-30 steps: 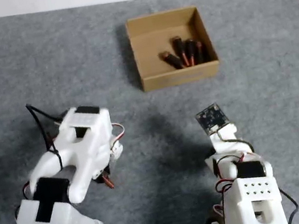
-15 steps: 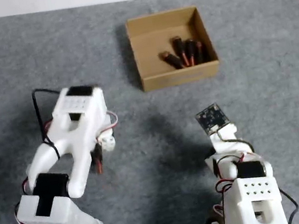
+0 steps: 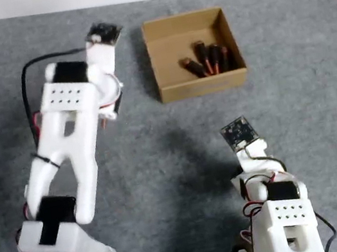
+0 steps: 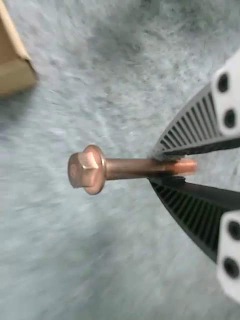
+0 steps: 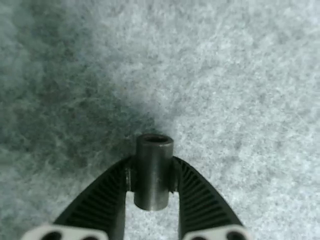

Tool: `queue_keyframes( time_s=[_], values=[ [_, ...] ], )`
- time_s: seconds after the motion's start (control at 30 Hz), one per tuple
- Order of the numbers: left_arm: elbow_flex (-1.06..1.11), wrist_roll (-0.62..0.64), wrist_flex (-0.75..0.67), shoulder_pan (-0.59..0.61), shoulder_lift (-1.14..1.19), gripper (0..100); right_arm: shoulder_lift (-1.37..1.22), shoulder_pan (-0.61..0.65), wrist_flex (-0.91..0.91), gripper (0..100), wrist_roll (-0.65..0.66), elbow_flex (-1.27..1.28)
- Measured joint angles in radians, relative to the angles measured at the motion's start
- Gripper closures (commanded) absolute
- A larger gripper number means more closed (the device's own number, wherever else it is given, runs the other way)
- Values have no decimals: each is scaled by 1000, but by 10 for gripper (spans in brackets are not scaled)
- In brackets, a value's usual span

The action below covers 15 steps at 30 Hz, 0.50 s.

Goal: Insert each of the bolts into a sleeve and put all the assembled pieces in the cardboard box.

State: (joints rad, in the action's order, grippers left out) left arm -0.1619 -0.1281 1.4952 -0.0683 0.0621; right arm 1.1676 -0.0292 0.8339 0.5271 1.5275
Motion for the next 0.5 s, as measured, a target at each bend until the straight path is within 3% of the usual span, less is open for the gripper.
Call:
queue_keyframes(
  time_s=[0.27, 0.5],
  values=[
    [-8, -23, 2, 2, -387, 995, 0, 9, 0, 992, 0, 0],
    [176, -23, 43, 3, -847, 995, 0, 192, 0, 992, -43, 0]
  ],
)
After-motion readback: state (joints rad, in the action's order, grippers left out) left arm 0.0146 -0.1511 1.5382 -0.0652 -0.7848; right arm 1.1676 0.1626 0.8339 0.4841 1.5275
